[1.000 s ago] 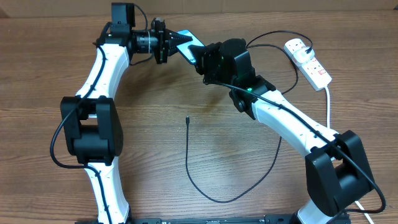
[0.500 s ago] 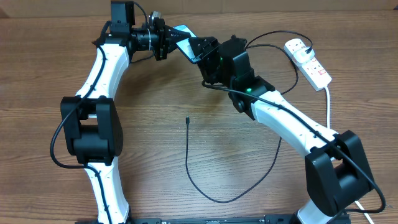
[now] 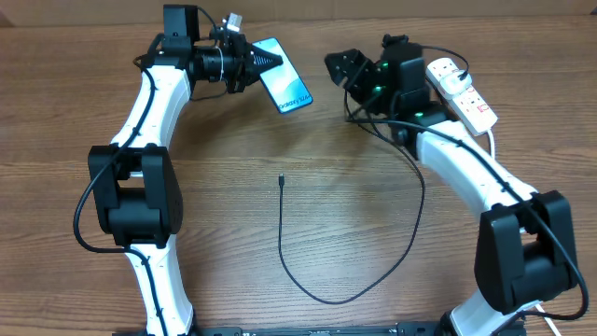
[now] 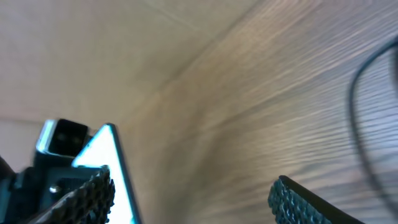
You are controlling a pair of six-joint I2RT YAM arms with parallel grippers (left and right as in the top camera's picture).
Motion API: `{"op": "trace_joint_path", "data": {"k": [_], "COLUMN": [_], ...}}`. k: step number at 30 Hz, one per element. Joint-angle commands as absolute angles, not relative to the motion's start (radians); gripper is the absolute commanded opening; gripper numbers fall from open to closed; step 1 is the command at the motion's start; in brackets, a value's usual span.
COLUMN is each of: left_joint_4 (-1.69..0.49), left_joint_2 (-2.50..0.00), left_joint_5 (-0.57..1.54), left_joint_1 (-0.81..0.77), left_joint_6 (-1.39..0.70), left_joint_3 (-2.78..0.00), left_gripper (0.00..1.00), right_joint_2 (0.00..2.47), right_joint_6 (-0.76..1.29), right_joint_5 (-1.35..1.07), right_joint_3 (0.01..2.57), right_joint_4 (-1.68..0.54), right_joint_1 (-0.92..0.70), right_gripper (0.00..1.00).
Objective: Plug charger to phone and switch on socket
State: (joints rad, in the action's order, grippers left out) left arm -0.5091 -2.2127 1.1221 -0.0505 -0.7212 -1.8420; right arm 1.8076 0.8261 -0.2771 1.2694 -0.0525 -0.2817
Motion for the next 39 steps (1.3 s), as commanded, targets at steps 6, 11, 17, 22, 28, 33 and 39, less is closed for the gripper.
{"op": "trace_joint_path", "data": {"k": [6, 11, 17, 22, 28, 33, 39], "left_joint_4": [-0.542, -0.554, -0.624, -0.712, -0.753, -0.770, -0.730], "left_joint_2": [-2.203, -2.203, -2.204, -2.204, -2.204, -2.204, -2.204], "left_joint_5": [1.337, 1.375, 1.351, 1.215, 1.150, 1.154, 1.202], "left_joint_1": [-0.045, -0.045, -0.045, -0.041, 0.001, 0.066, 0.142], "left_joint_6": [-0.487, -0.387, -0.162, -0.149, -0.150, -0.257, -0.403], "left_joint_3": [-1.863, -1.863, -1.861, -1.861, -1.861, -1.861, -1.861], "left_gripper": [0.04, 0.04, 0.04, 0.04, 0.04, 0.04, 0.04], "right_joint_2": [1.795, 1.795, 1.795, 1.795, 1.795, 1.795, 1.796], "right_joint_6": [0.543, 0.480, 0.466, 0.466, 0.471, 0.527, 0.554], "right_joint_5": [-0.522, -0.552, -0.541, -0.540, -0.524, -0.469, -0.367], "right_joint_3": [1.271, 1.271, 1.271, 1.271, 1.271, 1.271, 1.271], "right_joint_4": [-0.105, -0.163, -0.222, -0.271, -0.353, -0.455, -0.532], "right_joint_1": [-0.255, -0.255, -0.255, -0.255, -0.264, -0.319, -0.414], "right_gripper": [0.80, 0.80, 0.80, 0.76, 0.61, 0.51, 0.40]}}
